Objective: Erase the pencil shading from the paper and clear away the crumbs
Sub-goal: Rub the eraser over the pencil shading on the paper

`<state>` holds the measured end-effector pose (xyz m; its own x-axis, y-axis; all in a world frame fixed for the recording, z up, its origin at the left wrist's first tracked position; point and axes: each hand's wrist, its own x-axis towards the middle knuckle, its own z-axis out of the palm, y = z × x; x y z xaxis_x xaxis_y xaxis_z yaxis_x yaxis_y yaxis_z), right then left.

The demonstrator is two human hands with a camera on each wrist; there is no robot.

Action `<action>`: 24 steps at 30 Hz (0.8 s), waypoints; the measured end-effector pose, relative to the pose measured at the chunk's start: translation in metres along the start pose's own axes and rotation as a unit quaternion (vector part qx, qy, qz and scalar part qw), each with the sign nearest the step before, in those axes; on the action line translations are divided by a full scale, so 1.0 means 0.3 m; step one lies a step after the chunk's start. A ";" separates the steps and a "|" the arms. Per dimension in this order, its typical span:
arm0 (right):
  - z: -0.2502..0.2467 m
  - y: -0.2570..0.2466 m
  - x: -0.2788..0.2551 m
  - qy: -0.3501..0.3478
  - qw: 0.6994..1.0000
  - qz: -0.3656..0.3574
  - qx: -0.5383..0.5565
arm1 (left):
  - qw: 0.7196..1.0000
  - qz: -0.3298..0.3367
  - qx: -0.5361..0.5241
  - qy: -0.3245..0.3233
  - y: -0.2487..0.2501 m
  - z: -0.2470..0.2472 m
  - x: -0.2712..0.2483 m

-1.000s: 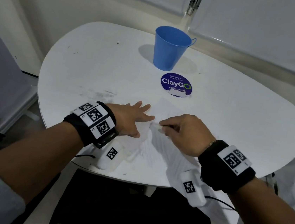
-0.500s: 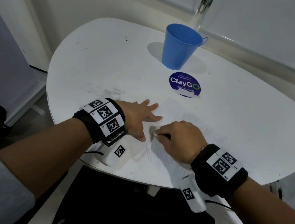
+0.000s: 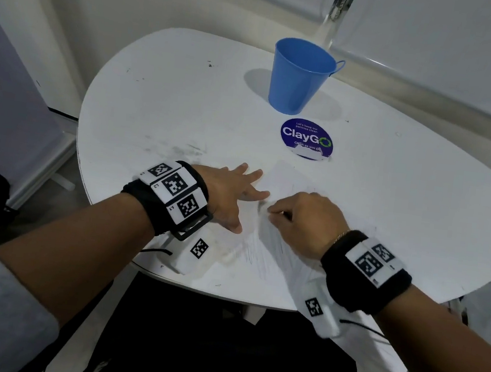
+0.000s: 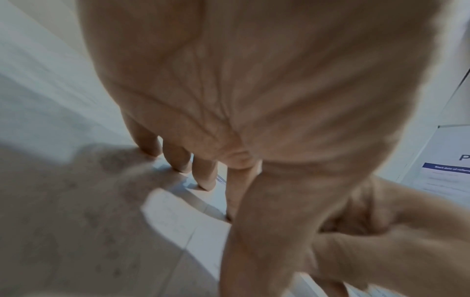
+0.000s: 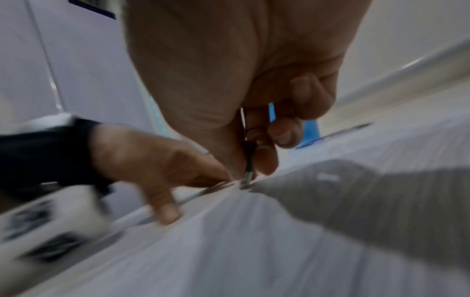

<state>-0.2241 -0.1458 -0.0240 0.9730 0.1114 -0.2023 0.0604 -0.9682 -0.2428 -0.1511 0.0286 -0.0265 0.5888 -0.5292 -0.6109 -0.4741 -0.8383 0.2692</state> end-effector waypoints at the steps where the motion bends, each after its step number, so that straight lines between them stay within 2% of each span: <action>1: 0.010 -0.012 -0.017 -0.018 1.000 -0.020 -0.008 | 1.000 -0.001 -0.003 0.000 -0.004 0.001 0.002; 4: 0.009 -0.015 -0.035 -0.041 0.999 -0.032 0.001 | 1.000 0.002 -0.003 -0.002 -0.007 0.000 0.000; 8: 0.007 0.020 -0.005 0.009 0.998 0.024 0.058 | 1.000 0.006 0.010 -0.003 0.005 -0.004 -0.007; 12: 0.054 0.025 -0.049 0.013 0.997 0.029 0.077 | 1.000 0.026 0.016 0.004 -0.003 0.012 -0.003; 15: 0.073 0.067 -0.088 0.020 0.989 0.043 0.139 | 0.998 0.050 0.043 0.009 0.008 0.038 0.005; 20: 0.113 0.097 -0.146 0.050 0.978 0.048 0.198 | 0.998 0.051 0.043 0.000 0.037 0.055 -0.005; 24: 0.131 0.095 -0.163 0.062 0.976 0.050 0.204 | 0.998 0.046 0.031 -0.007 0.049 0.058 -0.021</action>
<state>-0.2788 -0.1701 -0.0582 0.9906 -0.0311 -0.1330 -0.1044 -0.8003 -0.5905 -0.1731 0.0220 -0.0316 0.5310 -0.6020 -0.5964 -0.5655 -0.7759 0.2796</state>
